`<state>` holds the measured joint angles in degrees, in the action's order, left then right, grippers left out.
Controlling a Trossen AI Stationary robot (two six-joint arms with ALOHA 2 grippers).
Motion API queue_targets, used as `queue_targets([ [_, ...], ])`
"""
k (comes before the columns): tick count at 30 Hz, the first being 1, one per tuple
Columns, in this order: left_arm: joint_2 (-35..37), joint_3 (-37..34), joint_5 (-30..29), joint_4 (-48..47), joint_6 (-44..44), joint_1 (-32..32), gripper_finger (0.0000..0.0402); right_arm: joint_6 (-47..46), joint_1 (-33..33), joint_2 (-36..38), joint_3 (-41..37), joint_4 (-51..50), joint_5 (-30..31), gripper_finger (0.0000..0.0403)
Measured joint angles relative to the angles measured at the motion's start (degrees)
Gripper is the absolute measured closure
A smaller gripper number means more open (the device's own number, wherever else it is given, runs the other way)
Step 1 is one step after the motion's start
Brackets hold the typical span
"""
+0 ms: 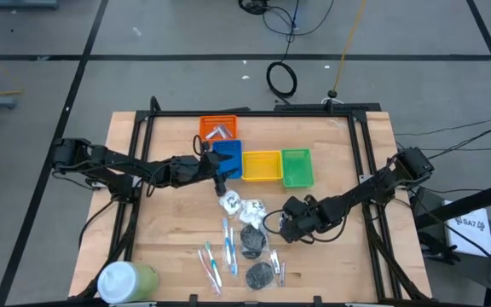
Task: Pick & Place Travel size toiletries
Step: Put the nail cutter into the orange basket
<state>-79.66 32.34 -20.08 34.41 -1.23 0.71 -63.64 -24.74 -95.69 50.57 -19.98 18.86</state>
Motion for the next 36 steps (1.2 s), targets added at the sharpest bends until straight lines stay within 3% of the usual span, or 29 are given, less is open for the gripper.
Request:
queue_targets([
  [17,0.00,0.00,-0.02,0.00,-0.02,0.02,0.0190,-2.89,0.47,1.81,0.06,-0.49,-2.89,0.0207],
  [23,-0.02,0.00,-0.01,0.02,-0.02,0.00,0.0190,-0.56,0.45,1.81,4.28,-2.87,-2.61,0.0207],
  [28,0.00,0.00,0.00,0.02,-0.02,0.00,0.0190,1.93,0.43,0.55,10.56,-10.16,0.58,0.0207],
  [32,0.00,0.00,-0.01,0.00,-0.02,0.00,0.0190,-2.52,0.38,-1.55,12.44,-19.55,2.48,0.0215],
  [36,0.00,0.00,-0.02,-0.02,-0.06,0.00,0.0190,-6.26,-0.02,-3.86,12.39,-21.43,1.72,0.0227],
])
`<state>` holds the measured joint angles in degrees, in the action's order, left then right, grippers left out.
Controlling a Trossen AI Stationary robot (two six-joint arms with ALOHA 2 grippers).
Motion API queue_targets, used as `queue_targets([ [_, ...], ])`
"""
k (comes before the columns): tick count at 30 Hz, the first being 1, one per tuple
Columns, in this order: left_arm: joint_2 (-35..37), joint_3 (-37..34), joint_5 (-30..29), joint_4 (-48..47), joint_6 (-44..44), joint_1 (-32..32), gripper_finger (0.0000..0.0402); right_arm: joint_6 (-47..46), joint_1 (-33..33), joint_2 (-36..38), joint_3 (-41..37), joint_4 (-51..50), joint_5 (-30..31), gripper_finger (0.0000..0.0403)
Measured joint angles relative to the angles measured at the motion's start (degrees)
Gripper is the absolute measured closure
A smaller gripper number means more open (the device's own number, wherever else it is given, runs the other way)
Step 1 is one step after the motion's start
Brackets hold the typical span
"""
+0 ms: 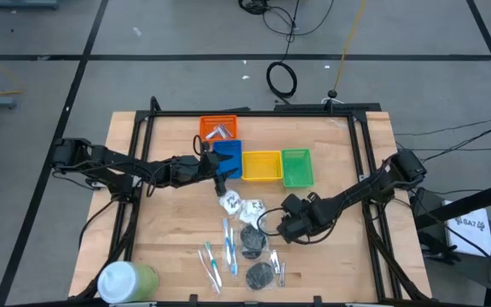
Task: Pick & Place Travel size toiletries
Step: Put the nail cutter into the orange basket
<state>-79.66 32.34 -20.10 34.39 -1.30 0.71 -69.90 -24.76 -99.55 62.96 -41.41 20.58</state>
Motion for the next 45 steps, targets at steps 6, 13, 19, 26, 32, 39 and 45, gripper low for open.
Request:
queue_targets([
  [6,-0.02,0.00,0.00,-0.24,-0.31,0.00,0.0190,-0.07,-1.29,-1.52,0.04,5.61,-1.39,0.0236],
  [13,0.00,0.00,0.02,-0.33,-0.09,0.00,0.0190,-0.56,-1.26,-1.41,0.04,1.65,-1.09,0.0236],
  [19,0.00,0.00,0.02,-0.34,-0.04,0.00,0.0190,-1.43,-1.26,-1.41,0.04,-0.80,-1.03,0.0236],
  [26,0.00,0.00,0.02,-0.35,0.06,0.01,0.0190,-0.43,-1.26,-1.41,0.04,4.31,-0.95,0.0236],
  [32,0.00,0.00,0.02,-0.35,0.06,0.01,0.0190,-0.86,-1.22,-1.41,-1.42,3.70,-0.81,0.0236],
  [39,0.00,0.00,0.02,-0.35,0.06,0.00,0.0190,-3.10,-1.26,-1.18,-6.16,9.23,-2.17,0.0236],
  [45,0.00,0.00,0.02,-0.35,0.06,0.00,0.0190,-4.42,-1.17,-1.15,-6.40,7.86,-4.74,0.0236],
])
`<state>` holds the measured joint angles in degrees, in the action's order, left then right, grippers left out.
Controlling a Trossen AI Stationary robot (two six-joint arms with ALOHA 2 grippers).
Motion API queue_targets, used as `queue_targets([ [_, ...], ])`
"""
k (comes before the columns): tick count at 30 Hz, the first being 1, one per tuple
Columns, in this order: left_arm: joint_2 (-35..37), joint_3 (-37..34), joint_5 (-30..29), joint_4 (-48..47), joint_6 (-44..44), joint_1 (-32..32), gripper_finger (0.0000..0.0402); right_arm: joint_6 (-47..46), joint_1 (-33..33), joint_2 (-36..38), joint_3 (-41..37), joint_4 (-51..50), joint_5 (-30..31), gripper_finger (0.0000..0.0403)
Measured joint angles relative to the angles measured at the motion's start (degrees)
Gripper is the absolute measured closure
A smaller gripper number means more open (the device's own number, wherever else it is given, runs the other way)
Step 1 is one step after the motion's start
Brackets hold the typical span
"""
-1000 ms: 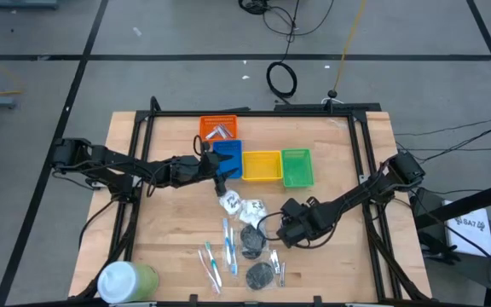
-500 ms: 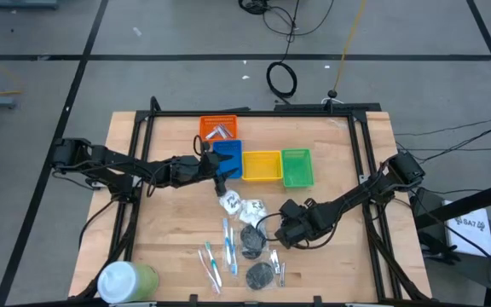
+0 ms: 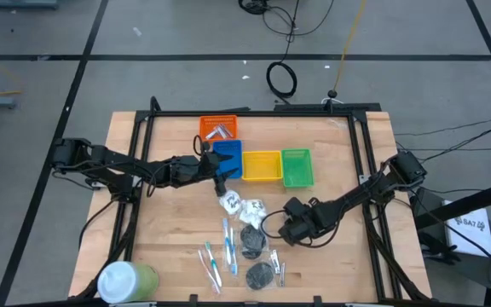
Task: Pick & Place Travel size toiletries
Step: Put the nail cutter into the orange basket
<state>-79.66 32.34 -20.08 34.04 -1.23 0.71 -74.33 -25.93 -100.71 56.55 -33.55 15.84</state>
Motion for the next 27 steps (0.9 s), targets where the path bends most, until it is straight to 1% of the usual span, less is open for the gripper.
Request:
queue_targets([
  [7,0.00,-0.02,0.00,0.00,0.00,0.01,0.0190,0.04,-0.65,-0.07,-0.08,-1.75,-4.31,0.0236],
  [16,0.00,-0.02,0.00,0.00,0.00,0.01,0.0190,-0.19,-3.22,-0.12,-0.15,-3.35,-9.83,0.0236],
  [21,-0.01,-0.01,0.00,0.00,0.00,0.01,0.0190,-0.35,-4.96,-0.17,-0.15,-4.37,-10.37,0.0236],
  [27,0.00,-0.02,0.00,-0.02,0.00,0.02,0.0190,-1.51,-5.53,-0.22,-0.17,-5.48,-10.44,0.0236],
])
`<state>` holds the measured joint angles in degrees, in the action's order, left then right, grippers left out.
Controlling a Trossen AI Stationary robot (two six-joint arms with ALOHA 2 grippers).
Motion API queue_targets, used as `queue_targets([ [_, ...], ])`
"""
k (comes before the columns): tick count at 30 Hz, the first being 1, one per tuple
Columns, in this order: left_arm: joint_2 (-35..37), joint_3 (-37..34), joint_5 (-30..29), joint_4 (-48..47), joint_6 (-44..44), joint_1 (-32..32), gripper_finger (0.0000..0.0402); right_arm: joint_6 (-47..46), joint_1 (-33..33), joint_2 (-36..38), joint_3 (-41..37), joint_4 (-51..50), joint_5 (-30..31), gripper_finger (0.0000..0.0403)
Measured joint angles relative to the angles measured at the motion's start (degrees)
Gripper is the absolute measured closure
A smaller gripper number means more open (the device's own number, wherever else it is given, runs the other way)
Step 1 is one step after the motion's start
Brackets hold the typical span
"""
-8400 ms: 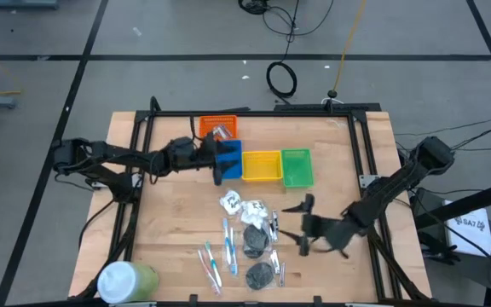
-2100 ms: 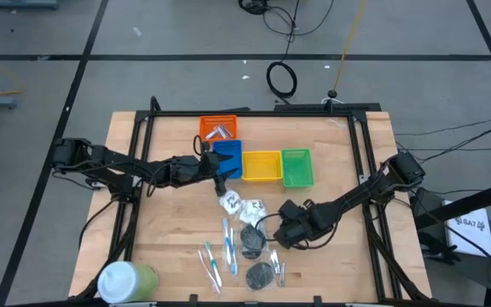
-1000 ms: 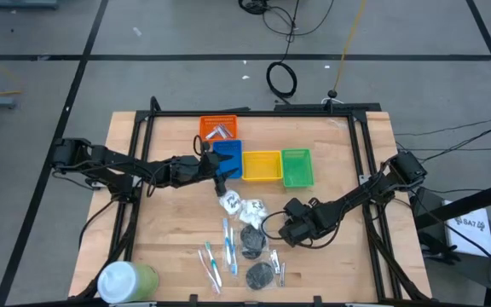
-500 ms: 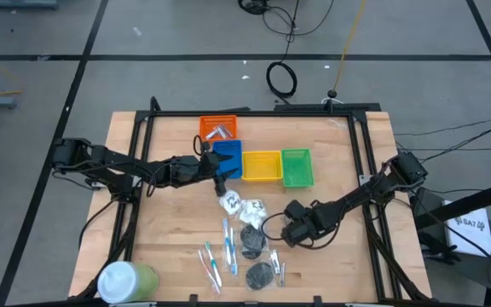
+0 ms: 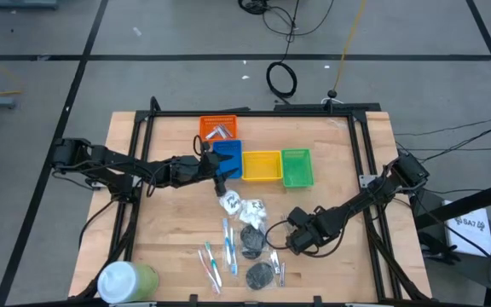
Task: Pick & Place Travel size toiletries
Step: Put the nail cutter into the orange basket
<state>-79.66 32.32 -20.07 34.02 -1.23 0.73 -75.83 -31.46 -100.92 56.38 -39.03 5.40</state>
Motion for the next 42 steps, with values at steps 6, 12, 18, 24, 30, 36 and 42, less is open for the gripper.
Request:
queue_targets([
  [6,0.00,0.00,0.00,0.00,0.00,-0.02,0.0190,0.09,-0.02,-0.04,-0.02,-0.43,0.17,0.0270],
  [12,0.00,0.02,0.00,0.00,0.00,0.00,0.0190,0.09,-0.04,-0.04,-0.02,-0.40,0.81,0.0355],
  [18,0.00,0.00,0.00,0.00,0.00,0.00,0.0190,1.78,-0.19,0.06,0.04,0.61,4.07,0.0385],
  [24,-0.02,0.00,0.02,0.00,0.00,0.00,0.0190,5.87,-1.02,3.01,0.68,0.37,9.75,0.0390],
  [30,0.00,0.00,1.93,0.32,1.03,0.00,0.0190,10.01,-1.86,10.22,1.29,1.43,23.42,0.0390],
  [36,-0.02,-0.02,8.57,6.76,5.84,0.00,0.0190,24.12,-2.09,14.29,1.27,9.01,42.60,0.0390],
  [42,-0.35,-0.02,20.49,15.60,8.60,-0.52,0.0190,46.33,0.21,13.99,1.11,26.01,53.07,0.0390],
])
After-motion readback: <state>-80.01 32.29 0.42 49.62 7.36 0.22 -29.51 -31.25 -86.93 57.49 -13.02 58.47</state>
